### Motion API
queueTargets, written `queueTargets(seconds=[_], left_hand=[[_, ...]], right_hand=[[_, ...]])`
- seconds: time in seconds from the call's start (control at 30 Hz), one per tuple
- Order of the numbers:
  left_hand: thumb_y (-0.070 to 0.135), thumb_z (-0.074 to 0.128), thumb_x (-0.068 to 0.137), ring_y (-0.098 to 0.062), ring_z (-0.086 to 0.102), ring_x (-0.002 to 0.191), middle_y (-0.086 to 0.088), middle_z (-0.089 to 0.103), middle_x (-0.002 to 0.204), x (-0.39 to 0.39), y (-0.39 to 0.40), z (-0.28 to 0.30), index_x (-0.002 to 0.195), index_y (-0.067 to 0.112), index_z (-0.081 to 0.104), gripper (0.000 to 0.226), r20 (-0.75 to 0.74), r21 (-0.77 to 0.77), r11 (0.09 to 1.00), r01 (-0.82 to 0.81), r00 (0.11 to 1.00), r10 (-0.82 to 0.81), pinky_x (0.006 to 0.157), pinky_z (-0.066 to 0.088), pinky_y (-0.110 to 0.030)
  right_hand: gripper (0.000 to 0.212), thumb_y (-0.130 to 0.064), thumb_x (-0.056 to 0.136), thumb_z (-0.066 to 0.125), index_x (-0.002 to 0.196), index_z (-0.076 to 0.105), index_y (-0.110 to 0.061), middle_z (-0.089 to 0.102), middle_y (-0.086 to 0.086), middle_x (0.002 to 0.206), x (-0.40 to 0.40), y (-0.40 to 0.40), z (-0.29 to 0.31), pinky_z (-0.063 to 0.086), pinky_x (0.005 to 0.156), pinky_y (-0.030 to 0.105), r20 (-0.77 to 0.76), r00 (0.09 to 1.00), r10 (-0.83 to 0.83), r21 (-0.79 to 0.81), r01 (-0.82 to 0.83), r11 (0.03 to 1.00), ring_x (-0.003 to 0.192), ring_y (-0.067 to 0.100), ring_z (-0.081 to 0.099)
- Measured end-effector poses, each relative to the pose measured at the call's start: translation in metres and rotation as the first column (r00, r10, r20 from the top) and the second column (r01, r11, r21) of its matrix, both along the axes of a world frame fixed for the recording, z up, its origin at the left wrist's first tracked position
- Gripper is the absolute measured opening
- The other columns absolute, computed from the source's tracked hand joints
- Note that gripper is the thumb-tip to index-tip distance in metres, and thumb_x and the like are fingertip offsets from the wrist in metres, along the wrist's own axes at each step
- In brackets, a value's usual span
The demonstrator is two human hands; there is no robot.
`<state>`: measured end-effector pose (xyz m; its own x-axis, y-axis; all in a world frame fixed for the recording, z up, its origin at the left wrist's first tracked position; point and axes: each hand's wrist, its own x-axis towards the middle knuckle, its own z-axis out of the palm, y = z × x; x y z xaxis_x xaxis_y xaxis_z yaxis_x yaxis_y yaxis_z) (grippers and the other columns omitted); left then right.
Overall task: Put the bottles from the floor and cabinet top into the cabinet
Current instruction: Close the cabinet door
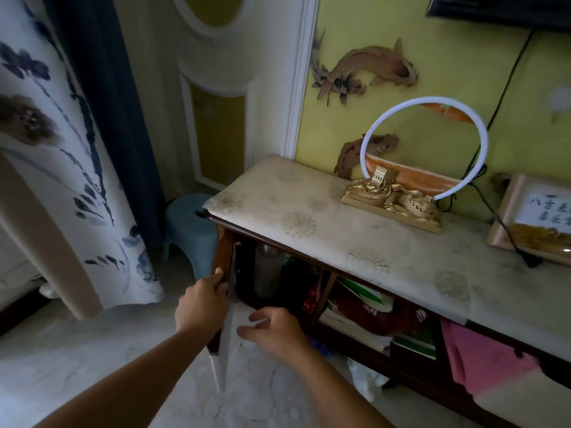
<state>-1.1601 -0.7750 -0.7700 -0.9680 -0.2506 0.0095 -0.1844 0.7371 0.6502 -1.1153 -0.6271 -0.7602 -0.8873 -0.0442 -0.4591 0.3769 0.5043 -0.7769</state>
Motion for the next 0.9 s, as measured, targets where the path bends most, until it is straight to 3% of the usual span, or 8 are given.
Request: queueTargets(seconds=[0.17,0.23,0.33,0.4,0.5,0.63,0.77,0.9], left_hand=[[0.024,0.058,0.088,-0.022,0.066,0.077,-0.005,0.066,0.090,-0.003,0.030,0.006,0.113,0.026,0.057,0.024,0.073,0.225,0.972,-0.061,0.996,0.046,0.075,0.058,-0.041],[0.022,0.064,0.084,-0.025,0.066,0.076,-0.008,0.065,0.094,-0.008,0.043,0.011,0.103,0.020,0.053,0.022,0.152,0.362,0.922,-0.141,0.984,0.091,0.070,0.060,-0.043],[0.016,0.068,0.083,-0.032,0.069,0.072,-0.017,0.066,0.090,-0.015,0.061,0.017,0.090,0.006,0.057,0.016,0.306,0.574,0.775,-0.262,0.947,0.093,0.054,0.060,-0.045],[0.012,0.068,0.083,-0.034,0.068,0.074,-0.019,0.066,0.088,-0.019,0.073,0.021,0.086,0.003,0.057,0.015,0.349,0.636,0.707,-0.309,0.932,0.093,0.052,0.060,-0.043],[0.013,0.068,0.083,-0.032,0.069,0.074,-0.018,0.066,0.087,-0.026,0.087,0.022,0.088,0.003,0.055,0.017,0.388,0.694,0.628,-0.353,0.918,0.087,0.045,0.057,-0.034],[0.013,0.071,0.080,-0.031,0.071,0.071,-0.018,0.068,0.084,-0.034,0.096,0.021,0.085,0.002,0.058,0.018,0.434,0.722,0.554,-0.415,0.895,0.104,0.045,0.056,-0.032],[0.013,0.075,0.077,-0.032,0.070,0.065,-0.020,0.068,0.081,-0.045,0.103,0.023,0.084,0.000,0.058,0.022,0.484,0.733,0.497,-0.465,0.869,0.099,0.040,0.053,-0.030],[0.012,0.074,0.078,-0.033,0.068,0.060,-0.019,0.067,0.081,-0.056,0.111,0.023,0.088,-0.001,0.058,0.023,0.520,0.737,0.453,-0.502,0.849,0.095,0.050,0.057,-0.036]], right_hand=[[0.037,-0.040,0.080,0.073,0.107,0.067,-0.015,0.069,-0.002,0.097,0.011,0.005,0.004,0.051,0.082,0.026,-0.011,0.999,0.046,-0.096,-0.047,0.994,0.093,0.013,0.065],[0.029,-0.037,0.081,0.073,0.100,0.068,-0.016,0.067,-0.007,0.087,0.014,0.014,0.004,0.048,0.075,0.022,-0.070,0.998,0.000,-0.064,-0.004,0.998,0.084,0.009,0.063],[0.012,-0.027,0.085,0.066,0.090,0.066,-0.016,0.057,-0.009,0.072,0.013,0.040,-0.002,0.045,0.068,0.021,-0.151,0.988,-0.026,0.026,0.031,0.999,0.074,0.008,0.058],[0.008,-0.024,0.091,0.060,0.092,0.065,-0.018,0.061,-0.005,0.079,0.011,0.053,-0.006,0.047,0.070,0.021,-0.185,0.982,-0.050,0.092,0.067,0.994,0.080,0.010,0.061],[0.024,-0.027,0.097,0.055,0.112,0.065,-0.011,0.068,0.007,0.110,0.007,0.065,-0.011,0.053,0.090,0.027,-0.246,0.964,-0.102,0.194,0.152,0.969,0.108,0.019,0.065],[0.037,-0.026,0.102,0.044,0.132,0.052,-0.007,0.061,0.010,0.130,0.000,0.075,-0.014,0.046,0.097,0.025,-0.341,0.936,-0.084,0.292,0.190,0.937,0.125,0.021,0.056],[0.037,-0.032,0.102,0.043,0.128,0.054,-0.009,0.063,0.009,0.123,-0.007,0.084,-0.020,0.045,0.090,0.024,-0.404,0.904,-0.138,0.307,0.276,0.911,0.120,0.021,0.057],[0.028,-0.038,0.098,0.049,0.086,0.059,-0.015,0.061,0.002,0.087,-0.016,0.093,-0.028,0.055,0.080,0.032,-0.398,0.885,-0.240,0.252,0.357,0.899,0.089,0.016,0.060]])
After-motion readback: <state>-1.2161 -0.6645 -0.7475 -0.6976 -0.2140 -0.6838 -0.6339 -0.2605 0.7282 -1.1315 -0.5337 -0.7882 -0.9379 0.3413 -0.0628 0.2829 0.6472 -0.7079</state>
